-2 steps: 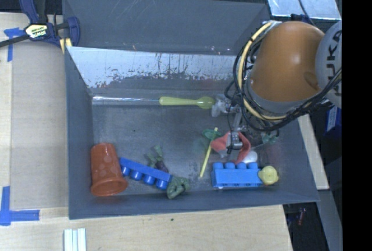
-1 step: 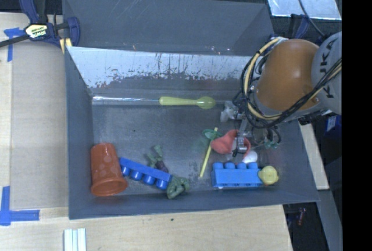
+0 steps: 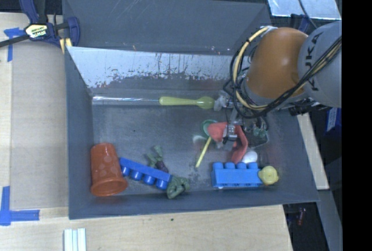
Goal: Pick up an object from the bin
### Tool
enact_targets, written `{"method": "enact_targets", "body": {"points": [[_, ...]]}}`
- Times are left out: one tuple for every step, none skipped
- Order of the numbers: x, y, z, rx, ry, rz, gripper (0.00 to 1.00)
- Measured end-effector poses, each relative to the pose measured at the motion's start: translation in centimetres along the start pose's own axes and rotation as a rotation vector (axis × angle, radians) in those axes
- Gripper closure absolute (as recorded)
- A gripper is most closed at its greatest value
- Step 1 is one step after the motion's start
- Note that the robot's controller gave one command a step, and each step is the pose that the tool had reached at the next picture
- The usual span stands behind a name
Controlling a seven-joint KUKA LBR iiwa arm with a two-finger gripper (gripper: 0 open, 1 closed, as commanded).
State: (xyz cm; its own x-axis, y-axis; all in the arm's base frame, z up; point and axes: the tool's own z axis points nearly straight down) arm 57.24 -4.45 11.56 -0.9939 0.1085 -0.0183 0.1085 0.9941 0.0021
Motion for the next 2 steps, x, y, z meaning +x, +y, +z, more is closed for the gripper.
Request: {"method": "enact_targets", "body": {"points": [[1.8,-4.8,4.0,0.003,0.006,-0.017,0.00],[1.3,-5.8,5.1,0.001,-0.010,-0.009,1.00]]}}
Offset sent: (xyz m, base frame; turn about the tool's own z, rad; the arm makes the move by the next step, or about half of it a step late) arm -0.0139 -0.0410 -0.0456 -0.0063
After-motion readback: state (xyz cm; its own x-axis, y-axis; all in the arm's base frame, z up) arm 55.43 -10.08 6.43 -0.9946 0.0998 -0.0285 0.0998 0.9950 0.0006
